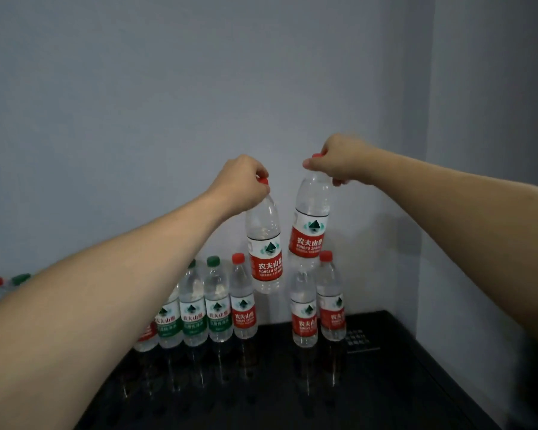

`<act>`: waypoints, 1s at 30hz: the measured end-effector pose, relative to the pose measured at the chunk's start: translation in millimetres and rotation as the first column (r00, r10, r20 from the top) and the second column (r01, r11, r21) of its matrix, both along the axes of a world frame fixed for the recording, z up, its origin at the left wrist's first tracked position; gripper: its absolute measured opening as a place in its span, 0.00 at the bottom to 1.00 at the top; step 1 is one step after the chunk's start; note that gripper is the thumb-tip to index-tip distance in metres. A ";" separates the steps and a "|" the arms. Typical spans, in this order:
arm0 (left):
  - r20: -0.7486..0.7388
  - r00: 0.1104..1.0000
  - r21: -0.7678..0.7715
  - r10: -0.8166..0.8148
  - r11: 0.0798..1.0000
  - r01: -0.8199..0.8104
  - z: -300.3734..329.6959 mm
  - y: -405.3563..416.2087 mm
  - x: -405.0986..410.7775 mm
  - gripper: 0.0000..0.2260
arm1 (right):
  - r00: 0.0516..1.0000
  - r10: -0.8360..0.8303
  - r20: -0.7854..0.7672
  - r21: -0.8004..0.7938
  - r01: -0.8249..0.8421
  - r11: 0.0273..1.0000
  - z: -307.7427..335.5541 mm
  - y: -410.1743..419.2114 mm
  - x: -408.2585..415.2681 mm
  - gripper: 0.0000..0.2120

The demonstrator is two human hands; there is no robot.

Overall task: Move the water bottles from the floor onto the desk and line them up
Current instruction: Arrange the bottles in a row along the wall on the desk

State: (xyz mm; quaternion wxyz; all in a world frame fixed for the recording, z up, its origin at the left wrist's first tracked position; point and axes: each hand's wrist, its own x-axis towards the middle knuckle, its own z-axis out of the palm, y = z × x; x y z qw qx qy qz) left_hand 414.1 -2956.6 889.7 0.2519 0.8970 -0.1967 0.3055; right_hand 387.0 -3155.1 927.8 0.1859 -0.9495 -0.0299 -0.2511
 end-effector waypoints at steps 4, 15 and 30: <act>0.033 0.999 -0.017 -0.011 1.000 0.011 12.3 1.8 28.7 0.13 | 0.994 -0.007 0.111 0.037 0.003 0.999 15.6 2.2 28.8 0.20; -0.030 0.999 0.029 -0.039 0.999 0.040 -21.5 -5.4 113.1 0.14 | 0.996 -0.016 0.090 0.057 0.011 0.998 -27.4 -16.1 120.6 0.19; -0.186 0.971 -0.007 -0.148 0.989 0.149 -89.7 1.5 151.5 0.11 | 0.999 0.034 0.010 -0.015 -0.034 0.999 -64.8 5.4 166.8 0.22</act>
